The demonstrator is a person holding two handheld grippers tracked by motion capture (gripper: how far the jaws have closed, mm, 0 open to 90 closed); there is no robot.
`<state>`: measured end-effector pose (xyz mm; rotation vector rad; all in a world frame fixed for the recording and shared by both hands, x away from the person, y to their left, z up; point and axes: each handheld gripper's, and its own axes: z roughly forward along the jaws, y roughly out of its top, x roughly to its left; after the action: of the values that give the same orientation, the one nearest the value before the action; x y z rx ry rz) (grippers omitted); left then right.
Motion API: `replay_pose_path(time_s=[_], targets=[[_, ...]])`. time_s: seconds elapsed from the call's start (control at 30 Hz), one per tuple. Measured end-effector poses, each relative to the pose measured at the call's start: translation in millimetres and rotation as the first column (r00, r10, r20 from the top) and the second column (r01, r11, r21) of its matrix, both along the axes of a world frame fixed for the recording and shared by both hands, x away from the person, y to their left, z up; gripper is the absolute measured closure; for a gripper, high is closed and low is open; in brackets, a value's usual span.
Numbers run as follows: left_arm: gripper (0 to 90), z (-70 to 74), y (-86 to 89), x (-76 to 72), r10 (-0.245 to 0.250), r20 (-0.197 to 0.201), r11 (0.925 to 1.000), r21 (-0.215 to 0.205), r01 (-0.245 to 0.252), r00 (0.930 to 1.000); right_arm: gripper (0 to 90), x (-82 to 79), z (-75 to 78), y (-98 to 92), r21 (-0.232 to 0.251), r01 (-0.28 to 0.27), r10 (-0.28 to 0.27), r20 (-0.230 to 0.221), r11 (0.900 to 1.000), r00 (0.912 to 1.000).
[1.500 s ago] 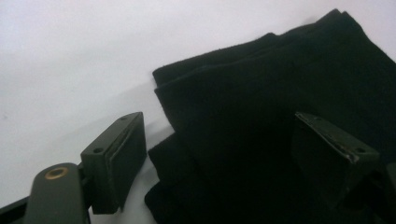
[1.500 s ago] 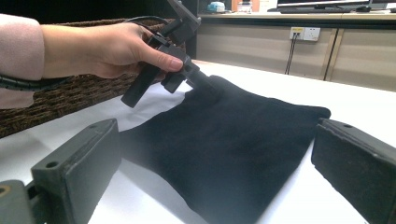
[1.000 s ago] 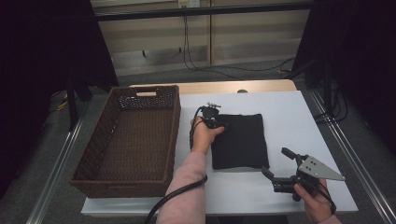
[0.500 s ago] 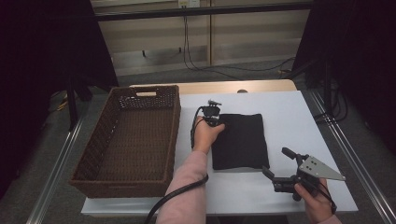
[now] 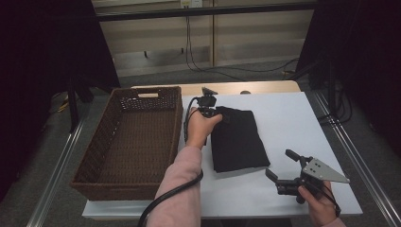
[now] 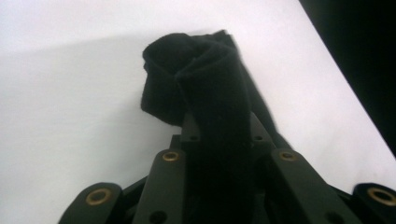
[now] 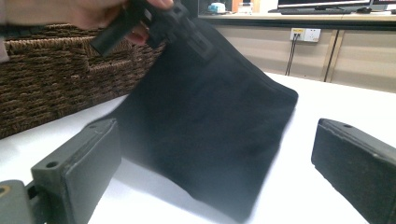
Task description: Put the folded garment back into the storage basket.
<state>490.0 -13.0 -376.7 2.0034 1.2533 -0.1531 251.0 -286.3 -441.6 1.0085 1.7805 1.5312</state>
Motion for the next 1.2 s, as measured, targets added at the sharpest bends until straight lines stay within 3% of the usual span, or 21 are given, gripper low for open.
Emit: replay_pose_path(time_s=[0.13, 0.27, 0.37, 0.5, 0.67, 0.73, 0.9, 0.93, 1.03, 1.07, 1.13, 1.2], targets=[[75.6, 17.5, 10.4, 0.3, -0.011, -0.023, 0.9999, 0.002, 0.011, 0.9997, 1.2, 0.2, 0.0, -0.2, -0.004, 0.0, 0.0, 0.003, 1.0, 1.0], [75.6, 33.8, 17.1, -0.5, 0.021, -0.014, 0.9998, -0.003, -0.021, 0.9997, 1.2, 0.2, -0.1, 0.1, -0.011, -0.002, 0.002, 0.002, 1.0, 1.0], [75.7, 45.8, 24.1, 0.3, 0.003, -0.008, 0.9999, 0.017, -0.003, 1.0, 1.2, 0.6, -0.3, -0.1, -0.011, -0.001, 0.001, 0.004, 1.0, 1.0], [75.7, 59.2, 28.8, -0.6, 0.029, -0.01, 0.9994, 0.016, -0.029, 0.9995, 1.2, 0.7, -0.4, 0.0, -0.008, 0.001, -0.001, 0.004, 1.0, 1.0], [75.8, 72.7, 34.7, -0.9, 0.032, -0.012, 0.9991, 0.028, -0.032, 0.9994, 1.2, 0.3, -0.4, 0.3, -0.008, -0.004, 0.004, -0.002, 1.0, 1.0], [75.8, 77.4, 37.2, -0.3, 0.016, -0.014, 0.9989, 0.044, -0.016, 0.9998, 1.2, -0.2, 0.3, 2.5, 0.022, 0.012, -0.012, -0.009, 1.0, 0.9999], [75.9, 88.7, 39.6, -1.1, 0.031, -0.013, 0.9986, 0.044, -0.03, 0.9994, 1.2, -0.2, 0.6, 2.1, 0.022, 0.009, -0.009, -0.003, 1.0, 1.0], [75.9, 91.1, 41.4, -0.6, 0.013, -0.011, 0.998, 0.062, -0.012, 0.9999, 1.2, -0.6, 0.8, 1.8, 0.017, 0.012, -0.011, -0.007, 1.0, 0.9999], [75.9, 98.0, 41.5, -1.8, 0.044, -0.019, 0.9981, 0.045, -0.043, 0.9989, 1.2, -0.7, 1.0, 1.6, 0.012, 0.015, -0.015, -0.006, 1.0, 0.9999], [75.9, 100.6, 44.9, -0.8, 0.002, -0.013, 0.9976, 0.07, -0.001, 0.9999, 1.2, -0.8, 1.0, 1.8, 0.014, 0.016, -0.016, -0.01, 1.0, 0.9998], [75.9, 104.5, 42.7, -2.3, 0.05, -0.021, 0.9979, 0.043, -0.049, 0.9985, 1.2, -0.9, 1.0, 1.9, 0.012, 0.015, -0.015, -0.01, 1.0, 0.9998], [75.9, 109.4, 43.2, -2.5, 0.048, -0.023, 0.9973, 0.056, -0.047, 0.9986, 1.2, -0.7, 0.9, 2.0, 0.012, 0.014, -0.013, -0.008, 1.0, 0.9999]])
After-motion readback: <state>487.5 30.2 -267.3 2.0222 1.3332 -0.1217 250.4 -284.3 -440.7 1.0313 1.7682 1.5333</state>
